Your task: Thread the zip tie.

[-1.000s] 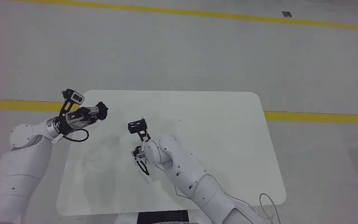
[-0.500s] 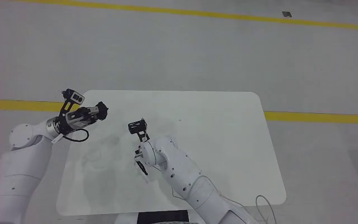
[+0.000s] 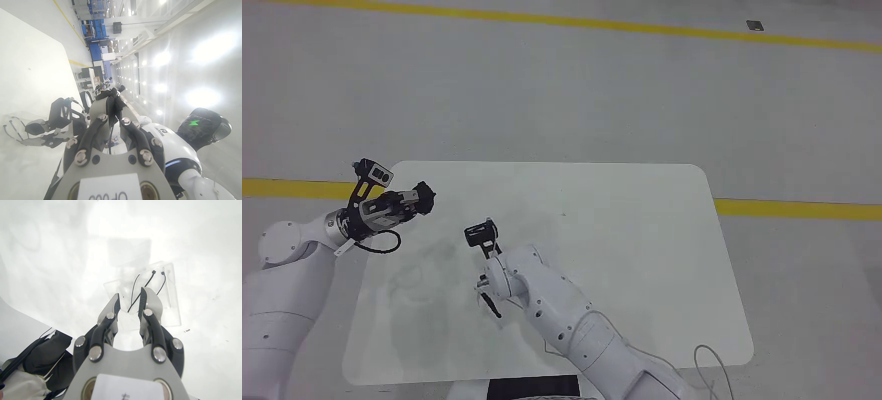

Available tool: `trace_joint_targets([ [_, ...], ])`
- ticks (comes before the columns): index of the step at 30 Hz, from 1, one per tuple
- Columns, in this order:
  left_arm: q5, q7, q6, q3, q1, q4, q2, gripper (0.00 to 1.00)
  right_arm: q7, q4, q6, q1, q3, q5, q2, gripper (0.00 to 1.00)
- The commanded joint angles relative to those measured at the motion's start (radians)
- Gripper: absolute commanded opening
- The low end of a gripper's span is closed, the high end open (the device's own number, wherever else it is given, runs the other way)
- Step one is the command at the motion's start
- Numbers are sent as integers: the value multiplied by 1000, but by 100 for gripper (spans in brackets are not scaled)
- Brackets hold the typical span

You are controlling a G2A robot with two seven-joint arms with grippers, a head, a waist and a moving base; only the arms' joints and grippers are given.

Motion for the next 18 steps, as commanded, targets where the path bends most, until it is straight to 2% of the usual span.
trace_joint_targets([
  [1, 0, 0, 0, 0, 0, 0, 0, 0, -1, 12, 1, 5, -4, 0, -3, 24],
  [18, 0, 0, 0, 0, 0, 0, 0, 0, -19, 86, 5, 20, -6, -65, -30, 25],
])
